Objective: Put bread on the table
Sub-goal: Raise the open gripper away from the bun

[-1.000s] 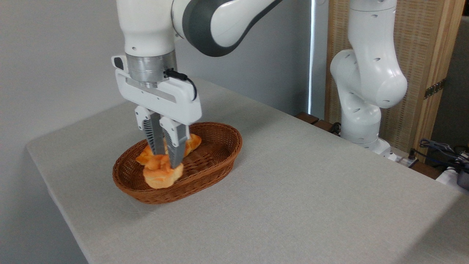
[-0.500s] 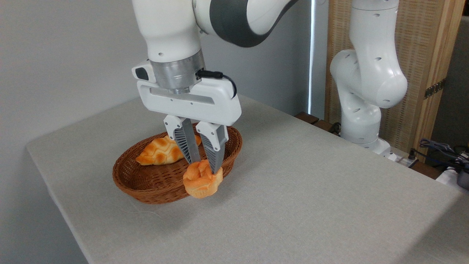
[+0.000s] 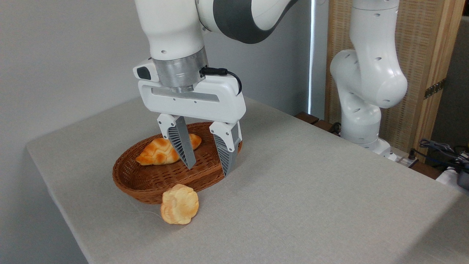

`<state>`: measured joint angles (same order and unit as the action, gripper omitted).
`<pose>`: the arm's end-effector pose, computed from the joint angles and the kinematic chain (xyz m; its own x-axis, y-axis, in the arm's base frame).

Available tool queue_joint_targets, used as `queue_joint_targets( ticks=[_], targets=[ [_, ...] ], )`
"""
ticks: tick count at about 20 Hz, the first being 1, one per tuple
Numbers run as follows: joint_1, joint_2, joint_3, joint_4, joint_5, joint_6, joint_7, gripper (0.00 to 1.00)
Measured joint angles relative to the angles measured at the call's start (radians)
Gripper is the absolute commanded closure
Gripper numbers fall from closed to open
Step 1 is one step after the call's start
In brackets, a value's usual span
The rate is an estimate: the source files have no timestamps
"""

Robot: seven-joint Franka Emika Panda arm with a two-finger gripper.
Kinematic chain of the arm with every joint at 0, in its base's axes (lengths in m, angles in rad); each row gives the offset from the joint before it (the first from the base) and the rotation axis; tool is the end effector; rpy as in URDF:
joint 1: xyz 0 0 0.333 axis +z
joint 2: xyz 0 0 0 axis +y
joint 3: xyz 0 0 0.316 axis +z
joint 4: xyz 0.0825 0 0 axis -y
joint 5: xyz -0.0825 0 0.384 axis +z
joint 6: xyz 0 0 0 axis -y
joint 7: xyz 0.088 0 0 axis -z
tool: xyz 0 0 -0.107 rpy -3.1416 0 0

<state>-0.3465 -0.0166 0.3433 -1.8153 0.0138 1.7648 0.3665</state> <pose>0.5545 0.0005 0.5335 0.9307 -0.3640 -0.0354 -0.3641 -0.9314 0.0052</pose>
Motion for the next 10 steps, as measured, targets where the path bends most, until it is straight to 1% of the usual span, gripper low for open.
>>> queue_joint_targets(
  ticks=[7, 10],
  targets=[
    [0.0, 0.0, 0.0, 0.03, 0.008, 0.007, 0.006, 0.0],
    [0.0, 0.0, 0.017, 0.049, 0.008, 0.007, 0.021, 0.0]
  ],
)
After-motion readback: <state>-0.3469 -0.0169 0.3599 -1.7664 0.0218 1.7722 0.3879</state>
